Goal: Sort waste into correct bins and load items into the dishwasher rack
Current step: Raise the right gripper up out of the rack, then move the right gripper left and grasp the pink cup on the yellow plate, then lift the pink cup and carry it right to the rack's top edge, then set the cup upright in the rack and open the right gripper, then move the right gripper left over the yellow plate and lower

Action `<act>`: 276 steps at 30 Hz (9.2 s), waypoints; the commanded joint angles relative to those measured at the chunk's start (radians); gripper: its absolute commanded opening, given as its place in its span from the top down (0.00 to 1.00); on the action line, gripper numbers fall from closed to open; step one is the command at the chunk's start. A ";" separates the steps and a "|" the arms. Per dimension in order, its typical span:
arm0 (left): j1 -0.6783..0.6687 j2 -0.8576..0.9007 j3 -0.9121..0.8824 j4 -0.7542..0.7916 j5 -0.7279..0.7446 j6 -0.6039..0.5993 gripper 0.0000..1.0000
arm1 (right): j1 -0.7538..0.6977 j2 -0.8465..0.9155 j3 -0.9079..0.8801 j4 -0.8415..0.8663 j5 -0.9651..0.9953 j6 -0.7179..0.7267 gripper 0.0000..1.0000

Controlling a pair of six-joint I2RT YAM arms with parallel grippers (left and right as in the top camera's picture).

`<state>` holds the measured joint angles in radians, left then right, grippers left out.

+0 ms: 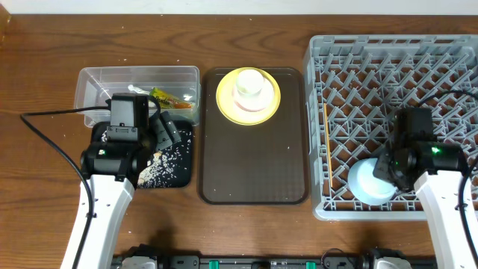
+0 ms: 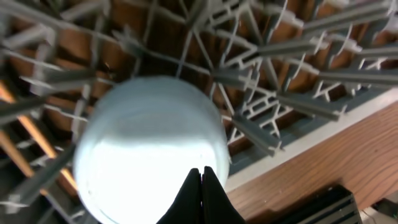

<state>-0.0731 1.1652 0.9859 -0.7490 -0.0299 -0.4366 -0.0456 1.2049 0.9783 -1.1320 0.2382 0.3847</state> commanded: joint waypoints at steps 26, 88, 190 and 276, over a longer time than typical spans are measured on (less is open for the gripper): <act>0.005 0.005 -0.007 0.047 0.023 0.014 0.09 | 0.008 -0.008 0.151 0.093 -0.625 -0.095 0.07; 0.005 0.008 -0.007 0.043 0.022 0.014 0.10 | 0.650 0.874 0.714 0.640 -0.303 -0.446 0.70; 0.005 0.008 -0.007 0.043 0.022 0.014 0.10 | -0.145 1.023 0.714 0.241 -1.297 -0.671 0.99; 0.005 0.008 -0.007 0.043 0.022 0.014 0.10 | 0.635 0.939 0.714 0.465 -0.389 -0.454 0.71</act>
<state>-0.0727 1.1690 0.9859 -0.7044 -0.0059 -0.4366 0.5755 2.1284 1.6913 -0.6788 -0.1806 -0.0639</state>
